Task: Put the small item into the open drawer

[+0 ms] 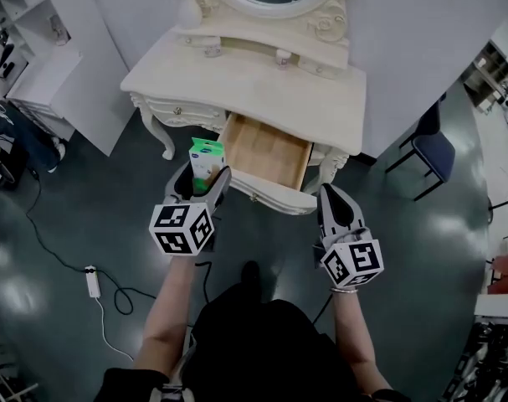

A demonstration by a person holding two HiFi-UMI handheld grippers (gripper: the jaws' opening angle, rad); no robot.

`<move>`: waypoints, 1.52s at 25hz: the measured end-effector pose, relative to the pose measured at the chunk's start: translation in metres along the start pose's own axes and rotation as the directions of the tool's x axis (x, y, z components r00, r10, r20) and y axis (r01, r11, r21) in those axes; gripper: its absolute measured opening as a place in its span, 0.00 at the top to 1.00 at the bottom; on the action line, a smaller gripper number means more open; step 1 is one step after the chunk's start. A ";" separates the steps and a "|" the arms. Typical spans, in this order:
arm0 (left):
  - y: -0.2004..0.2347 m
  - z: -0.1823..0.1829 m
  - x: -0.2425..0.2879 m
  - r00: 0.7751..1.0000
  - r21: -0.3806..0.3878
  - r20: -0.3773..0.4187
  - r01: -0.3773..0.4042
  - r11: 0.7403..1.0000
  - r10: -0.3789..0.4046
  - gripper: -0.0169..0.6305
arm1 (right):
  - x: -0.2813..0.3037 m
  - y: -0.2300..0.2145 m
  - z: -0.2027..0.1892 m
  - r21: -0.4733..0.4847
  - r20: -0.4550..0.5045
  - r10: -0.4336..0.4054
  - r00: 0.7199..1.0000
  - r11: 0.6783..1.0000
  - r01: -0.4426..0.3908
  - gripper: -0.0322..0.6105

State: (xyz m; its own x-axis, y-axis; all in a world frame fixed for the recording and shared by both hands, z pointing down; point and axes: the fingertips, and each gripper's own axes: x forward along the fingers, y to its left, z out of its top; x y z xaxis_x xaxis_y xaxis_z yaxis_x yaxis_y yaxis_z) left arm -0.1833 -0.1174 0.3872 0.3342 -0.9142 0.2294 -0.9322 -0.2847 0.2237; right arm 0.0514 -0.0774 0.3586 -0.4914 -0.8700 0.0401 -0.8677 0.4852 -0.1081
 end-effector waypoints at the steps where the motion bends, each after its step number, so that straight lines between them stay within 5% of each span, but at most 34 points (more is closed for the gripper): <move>1: 0.002 0.001 0.005 1.000 0.001 -0.001 0.004 1.000 -0.004 0.44 | 0.004 -0.001 0.000 0.001 0.001 -0.003 1.000 1.000 0.003 0.95; 22: 0.004 0.006 0.110 0.997 0.054 -0.077 0.027 0.998 -0.023 0.44 | 0.061 -0.058 0.004 0.017 -0.001 -0.013 1.000 1.000 0.013 0.95; 38: 0.005 -0.046 0.205 0.965 0.092 -0.264 0.040 0.995 -0.014 0.44 | 0.109 -0.119 -0.007 0.047 -0.049 -0.014 0.999 0.999 0.016 0.95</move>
State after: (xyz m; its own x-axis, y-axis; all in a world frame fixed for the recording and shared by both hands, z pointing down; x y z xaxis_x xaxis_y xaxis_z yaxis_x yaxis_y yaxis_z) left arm -0.1133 -0.2925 0.4793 0.3725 -0.8015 0.4678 -0.9269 -0.3465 0.1444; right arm 0.1009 -0.2289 0.3831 -0.4822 -0.8714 0.0900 -0.8712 0.4662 -0.1541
